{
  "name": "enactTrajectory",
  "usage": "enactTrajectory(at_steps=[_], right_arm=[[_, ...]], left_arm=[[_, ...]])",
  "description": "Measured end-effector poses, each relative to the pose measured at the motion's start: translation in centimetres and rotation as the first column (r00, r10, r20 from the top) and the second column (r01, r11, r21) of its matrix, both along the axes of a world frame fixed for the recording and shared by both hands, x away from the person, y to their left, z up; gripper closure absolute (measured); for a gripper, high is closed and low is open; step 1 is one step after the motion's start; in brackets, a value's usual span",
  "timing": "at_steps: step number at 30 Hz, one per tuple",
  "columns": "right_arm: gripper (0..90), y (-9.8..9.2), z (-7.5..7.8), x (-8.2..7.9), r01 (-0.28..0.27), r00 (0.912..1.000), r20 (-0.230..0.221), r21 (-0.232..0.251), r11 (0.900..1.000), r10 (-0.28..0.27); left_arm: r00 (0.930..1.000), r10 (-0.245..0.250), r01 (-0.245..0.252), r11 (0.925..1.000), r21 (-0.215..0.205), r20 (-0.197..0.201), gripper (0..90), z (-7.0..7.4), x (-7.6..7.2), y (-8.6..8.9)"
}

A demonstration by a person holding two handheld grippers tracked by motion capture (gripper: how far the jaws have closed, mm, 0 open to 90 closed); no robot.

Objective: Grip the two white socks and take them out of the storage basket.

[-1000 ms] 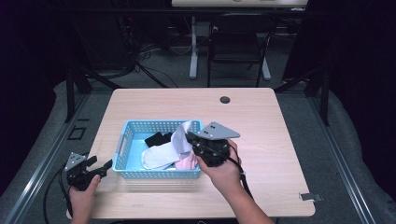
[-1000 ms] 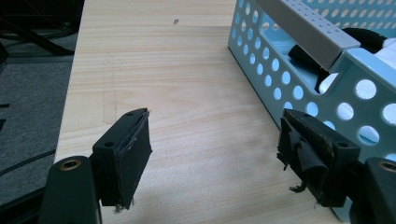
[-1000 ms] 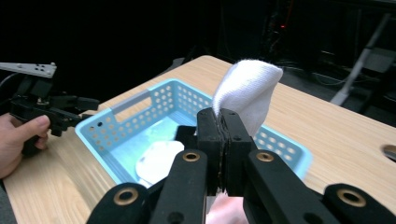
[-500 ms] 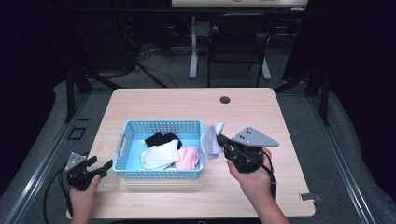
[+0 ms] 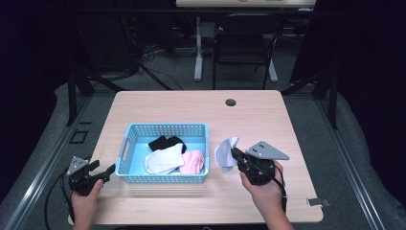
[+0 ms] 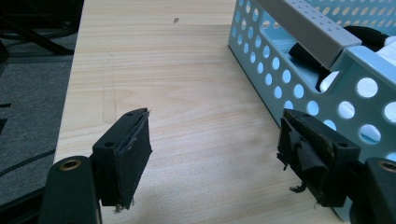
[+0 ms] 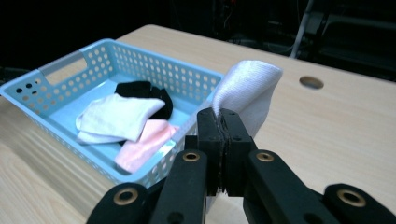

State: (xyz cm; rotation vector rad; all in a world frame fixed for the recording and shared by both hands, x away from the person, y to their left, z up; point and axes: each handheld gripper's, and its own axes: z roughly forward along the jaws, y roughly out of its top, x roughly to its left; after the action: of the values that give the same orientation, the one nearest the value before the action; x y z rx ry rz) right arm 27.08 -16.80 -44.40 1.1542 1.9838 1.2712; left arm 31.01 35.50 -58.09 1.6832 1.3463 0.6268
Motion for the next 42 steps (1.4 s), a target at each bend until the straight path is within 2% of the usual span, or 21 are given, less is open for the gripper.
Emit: enactTrajectory(at_steps=[4,5,7,8,11,12,14,15,17,18,20,22,24,26,28,30,31,34,35,39,42], right_arm=[[88.5,-0.4,-1.8,0.3,0.003,0.9994,-0.034,0.004,1.000,-0.003],[88.5,-0.6,-2.7,0.5,0.008,0.9986,-0.052,0.000,1.000,-0.008],[88.4,-0.8,-3.1,0.7,0.013,0.9982,-0.058,-0.004,1.000,-0.013],[88.4,-1.5,-4.2,1.1,0.033,0.9955,-0.088,-0.019,0.999,-0.034],[88.4,-2.3,-5.3,1.5,0.059,0.9916,-0.115,-0.016,0.998,-0.060],[88.3,-3.2,-6.1,1.7,0.086,0.9869,-0.136,-0.007,0.996,-0.086],[88.4,-3.5,-6.4,1.8,0.097,0.9849,-0.143,-0.008,0.995,-0.097],[88.3,-4.2,-7.0,1.9,0.123,0.9794,-0.160,-0.012,0.992,-0.124],[88.3,-4.5,-7.4,2.0,0.135,0.9770,-0.165,-0.012,0.991,-0.135],[88.1,-5.3,-8.0,2.2,0.161,0.9717,-0.173,-0.019,0.987,-0.161],[88.1,-5.6,-8.4,2.2,0.173,0.9692,-0.175,-0.017,0.985,-0.173],[87.6,-6.5,-9.1,2.6,0.200,0.9569,-0.215,0.005,0.980,-0.195],[87.5,-6.7,-9.3,2.7,0.208,0.9552,-0.217,0.006,0.978,-0.202],[87.2,-7.3,-9.9,2.8,0.230,0.9460,-0.237,0.009,0.973,-0.221],[85.3,-7.6,-10.1,2.8,0.237,0.9409,-0.254,0.022,0.971,-0.224],[82.5,-7.6,-10.2,2.8,0.241,0.9404,-0.253,0.023,0.970,-0.227],[76.8,-7.6,-10.3,2.8,0.243,0.9418,-0.244,0.021,0.970,-0.231],[63.1,-7.3,-10.2,2.5,0.262,0.9479,-0.185,-0.007,0.965,-0.259],[63.1,-7.3,-10.2,2.5,0.262,0.9479,-0.185,-0.007,0.965,-0.259],[52.5,-6.8,-9.7,2.3,0.274,0.9541,-0.110,-0.055,0.960,-0.279],[48.2,-6.3,-9.3,2.3,0.267,0.9580,-0.092,-0.062,0.962,-0.271]], left_arm=[[1.0000,-0.002,0.002,1.0000,0.002,-0.001,25.3,0.0,0.0,0.0],[1.0000,-0.002,0.002,1.0000,0.002,-0.001,25.3,0.0,0.0,0.0],[1.0000,-0.002,0.002,1.0000,0.002,-0.003,25.3,0.0,0.0,0.0],[1.0000,-0.002,0.002,1.0000,0.002,-0.003,25.3,0.0,0.0,0.0],[1.0000,-0.002,0.002,1.0000,0.002,-0.002,25.3,0.0,0.0,0.0],[1.0000,-0.002,0.002,1.0000,0.003,-0.002,25.3,0.0,0.0,0.0],[1.0000,-0.001,0.001,1.0000,0.003,-0.003,25.3,0.0,0.0,0.0],[1.0000,-0.001,0.001,1.0000,0.004,-0.004,25.3,0.0,0.0,0.0],[1.0000,-0.002,0.002,1.0000,0.005,-0.004,25.3,0.0,0.0,0.0],[1.0000,-0.002,0.002,1.0000,0.005,-0.004,25.3,0.0,0.0,0.0],[1.0000,-0.002,0.002,1.0000,0.003,-0.004,25.3,0.0,0.0,0.0],[1.0000,-0.001,0.001,1.0000,0.003,-0.004,25.3,0.0,0.0,0.0],[1.0000,-0.001,0.002,1.0000,0.004,-0.005,25.3,0.0,0.0,0.0],[1.0000,-0.002,0.002,1.0000,0.004,-0.004,25.3,0.0,0.0,0.0],[1.0000,-0.001,0.001,1.0000,0.002,-0.004,25.3,-0.1,0.0,0.0],[1.0000,0.000,0.000,1.0000,0.002,-0.004,25.3,-0.1,0.0,0.0],[1.0000,-0.002,0.002,1.0000,0.003,-0.003,25.3,-0.1,0.0,0.0],[1.0000,-0.001,0.001,1.0000,0.001,-0.004,25.3,0.0,0.0,0.0],[1.0000,-0.001,0.001,1.0000,0.000,-0.003,25.3,0.0,0.0,0.0],[1.0000,-0.002,0.002,1.0000,0.003,-0.008,25.3,0.0,0.0,0.0],[1.0000,-0.002,0.002,1.0000,0.002,-0.006,25.3,0.0,0.0,0.1]])
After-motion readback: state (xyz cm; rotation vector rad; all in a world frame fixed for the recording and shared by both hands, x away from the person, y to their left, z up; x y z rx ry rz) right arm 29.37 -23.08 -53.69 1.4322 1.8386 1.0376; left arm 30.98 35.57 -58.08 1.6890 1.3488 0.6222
